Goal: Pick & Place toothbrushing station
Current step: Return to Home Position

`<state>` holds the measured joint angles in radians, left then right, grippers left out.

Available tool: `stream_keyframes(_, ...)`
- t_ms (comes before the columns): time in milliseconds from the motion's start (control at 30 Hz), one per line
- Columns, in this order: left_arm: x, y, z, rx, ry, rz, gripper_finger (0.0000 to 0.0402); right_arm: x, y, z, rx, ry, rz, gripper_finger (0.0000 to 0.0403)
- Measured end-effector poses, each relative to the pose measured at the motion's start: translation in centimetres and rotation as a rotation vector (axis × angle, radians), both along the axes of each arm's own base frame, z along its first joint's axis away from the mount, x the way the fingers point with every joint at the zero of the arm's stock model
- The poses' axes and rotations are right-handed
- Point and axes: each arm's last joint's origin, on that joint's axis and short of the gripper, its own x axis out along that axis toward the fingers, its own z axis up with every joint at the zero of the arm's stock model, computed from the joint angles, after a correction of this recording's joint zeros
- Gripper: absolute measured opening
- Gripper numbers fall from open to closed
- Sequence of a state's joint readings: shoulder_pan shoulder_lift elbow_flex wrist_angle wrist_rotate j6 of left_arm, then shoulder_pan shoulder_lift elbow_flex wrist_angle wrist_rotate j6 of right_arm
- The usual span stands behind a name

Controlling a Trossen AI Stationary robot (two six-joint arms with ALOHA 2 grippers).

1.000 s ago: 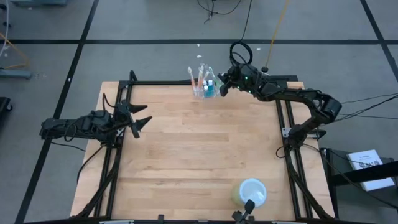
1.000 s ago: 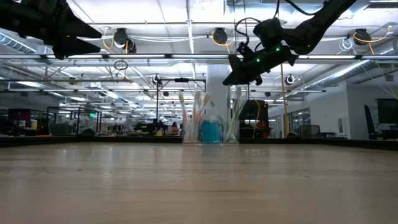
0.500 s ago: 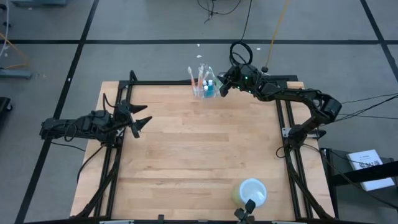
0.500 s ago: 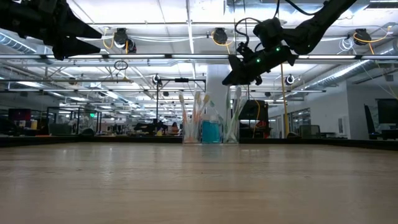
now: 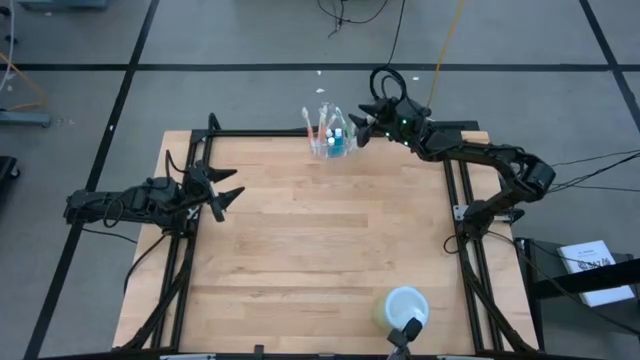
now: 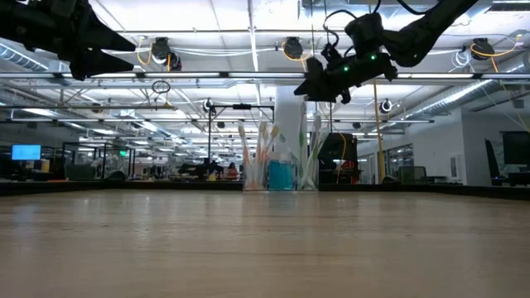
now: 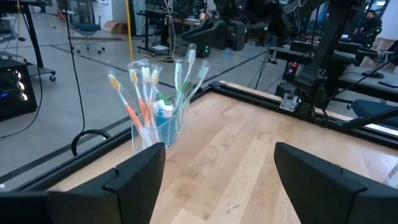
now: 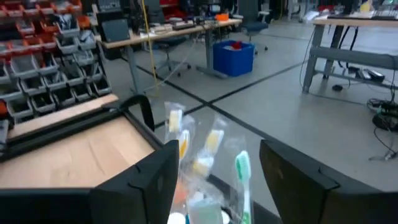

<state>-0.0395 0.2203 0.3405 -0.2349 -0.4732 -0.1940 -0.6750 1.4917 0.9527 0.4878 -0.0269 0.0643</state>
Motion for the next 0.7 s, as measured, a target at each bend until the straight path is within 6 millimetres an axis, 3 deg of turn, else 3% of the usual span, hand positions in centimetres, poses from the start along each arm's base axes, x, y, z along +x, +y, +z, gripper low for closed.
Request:
stream_keyframes(233,0.0,0.0,0.0,-0.001,0.000,0.000,0.0308,-0.8,-1.1,-0.8,0.039,0.043,-0.049,0.0202)
stream_keyframes(467,0.0,0.0,0.0,-0.002,-0.001,0.000,0.0308,-0.8,-0.9,-1.8,0.091,0.131,-0.035,0.0181)
stream_keyframes(700,0.0,0.0,0.0,-0.010,-0.005,0.001,0.0308,-0.6,-0.5,-1.0,0.042,0.088,-0.018,0.0172)
